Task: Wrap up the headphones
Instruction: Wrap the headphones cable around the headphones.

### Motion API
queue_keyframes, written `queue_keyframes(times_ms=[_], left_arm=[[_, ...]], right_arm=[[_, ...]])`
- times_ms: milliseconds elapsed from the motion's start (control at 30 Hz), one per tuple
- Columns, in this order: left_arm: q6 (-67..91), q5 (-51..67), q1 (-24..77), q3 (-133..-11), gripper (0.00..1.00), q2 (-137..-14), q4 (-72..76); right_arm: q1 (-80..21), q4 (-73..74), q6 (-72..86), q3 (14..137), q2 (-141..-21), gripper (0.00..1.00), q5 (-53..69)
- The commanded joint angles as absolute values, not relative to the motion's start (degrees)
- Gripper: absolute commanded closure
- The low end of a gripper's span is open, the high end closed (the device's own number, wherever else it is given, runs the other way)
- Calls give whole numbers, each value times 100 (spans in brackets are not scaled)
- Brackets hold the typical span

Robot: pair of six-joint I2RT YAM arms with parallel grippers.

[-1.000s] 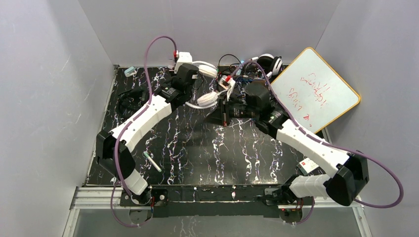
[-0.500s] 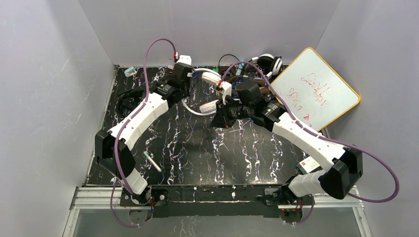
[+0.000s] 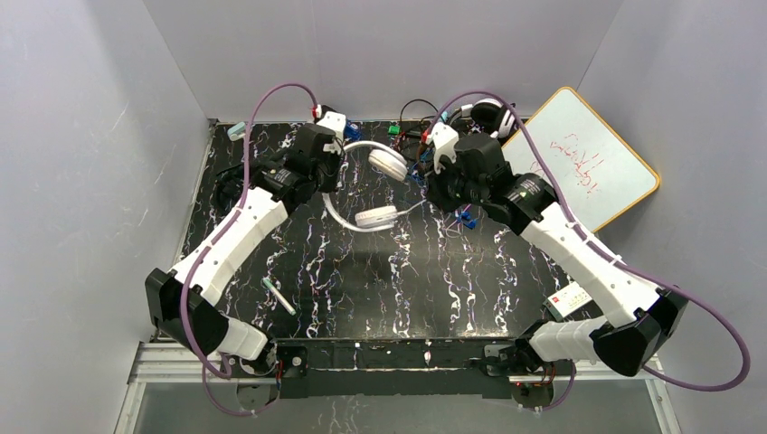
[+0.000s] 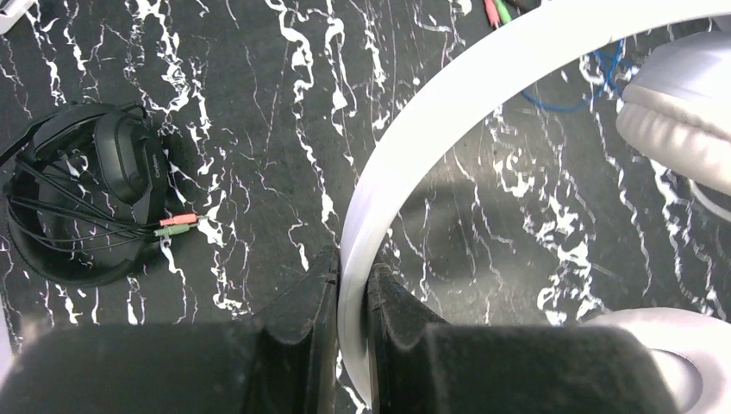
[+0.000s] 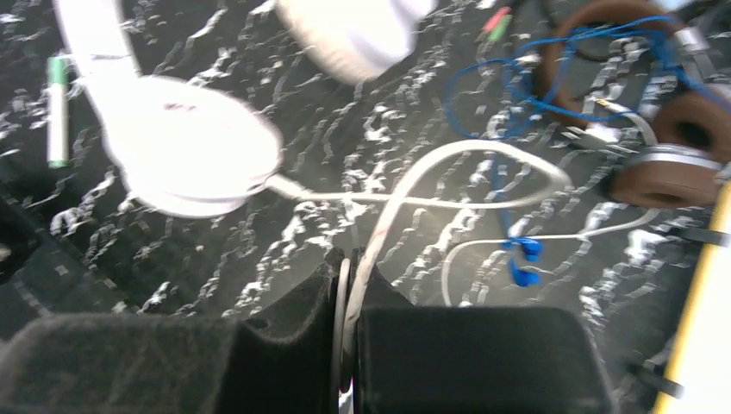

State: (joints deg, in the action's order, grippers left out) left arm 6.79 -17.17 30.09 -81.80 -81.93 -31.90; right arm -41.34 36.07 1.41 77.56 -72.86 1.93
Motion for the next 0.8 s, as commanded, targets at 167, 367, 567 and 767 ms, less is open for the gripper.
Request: queue_keyframes(times_ms=[167, 367, 567, 767], left_arm=[[-228, -1480, 3032, -7918, 100, -7897, -3705], [-57, -917, 3037, -8005, 100, -8375, -3686], [140, -92, 3336, -8163, 100, -8667, -3157], [26, -1, 3772, -8245, 100, -8906, -3026]], right_arm=[[-4122, 4157, -695, 8983, -7727, 87, -1512], [-4122, 4440, -916, 9874, -8067, 89, 2090], [-4199, 4997, -1277, 10805, -8847, 92, 3171], [-4201, 4789, -1339, 10954, -9064, 94, 3229]])
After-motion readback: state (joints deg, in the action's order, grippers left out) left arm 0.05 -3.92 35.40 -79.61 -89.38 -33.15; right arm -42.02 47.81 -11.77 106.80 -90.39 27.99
